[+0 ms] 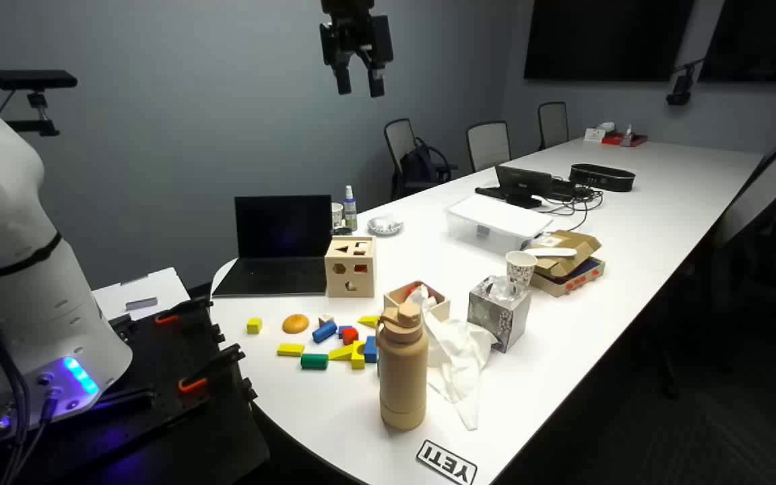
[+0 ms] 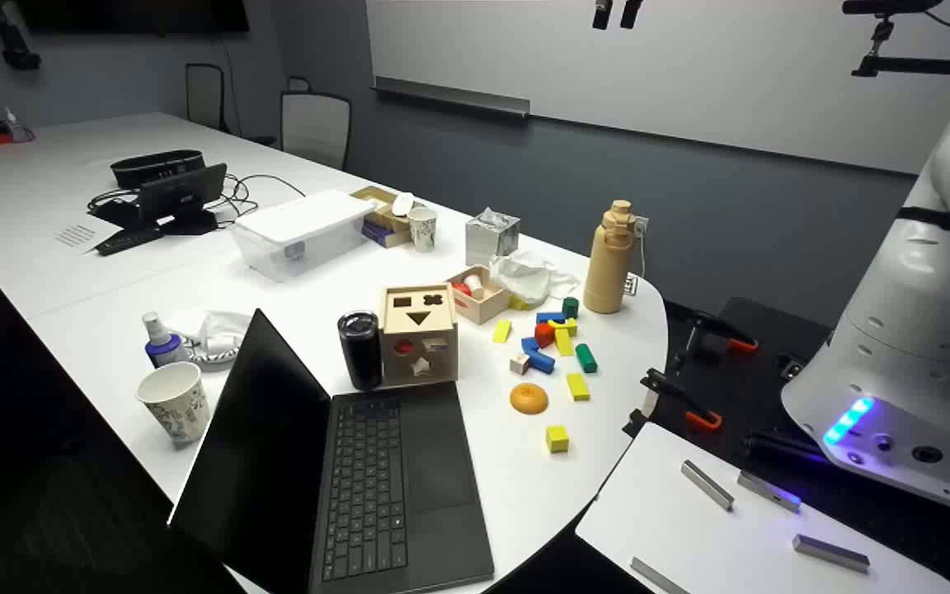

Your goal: Put one block inside the wooden box on the right.

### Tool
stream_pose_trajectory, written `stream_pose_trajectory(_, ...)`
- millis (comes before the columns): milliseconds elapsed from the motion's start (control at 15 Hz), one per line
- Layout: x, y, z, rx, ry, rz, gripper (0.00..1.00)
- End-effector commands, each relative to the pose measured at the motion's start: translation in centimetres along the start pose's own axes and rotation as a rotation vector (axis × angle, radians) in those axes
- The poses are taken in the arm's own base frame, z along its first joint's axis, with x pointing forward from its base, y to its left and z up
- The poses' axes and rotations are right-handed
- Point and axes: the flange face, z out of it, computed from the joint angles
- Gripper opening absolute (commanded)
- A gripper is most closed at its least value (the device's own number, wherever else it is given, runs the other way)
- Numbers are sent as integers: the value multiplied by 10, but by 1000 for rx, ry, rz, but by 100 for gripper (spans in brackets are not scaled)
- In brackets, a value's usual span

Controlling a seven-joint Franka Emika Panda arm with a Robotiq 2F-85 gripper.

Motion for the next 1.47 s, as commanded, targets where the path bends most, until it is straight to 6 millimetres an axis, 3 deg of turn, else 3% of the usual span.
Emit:
stream_pose_trajectory(0,0,0,-1,0,-1,0,100)
stream_pose_trajectory(867,4,-4,1,-1,-4,-5,100)
stream_pose_trajectory(1000,13,-15,4,-13,-12,-19,100)
stream_pose_trajectory(1400,52,-83,27,-49,-90,-9,100)
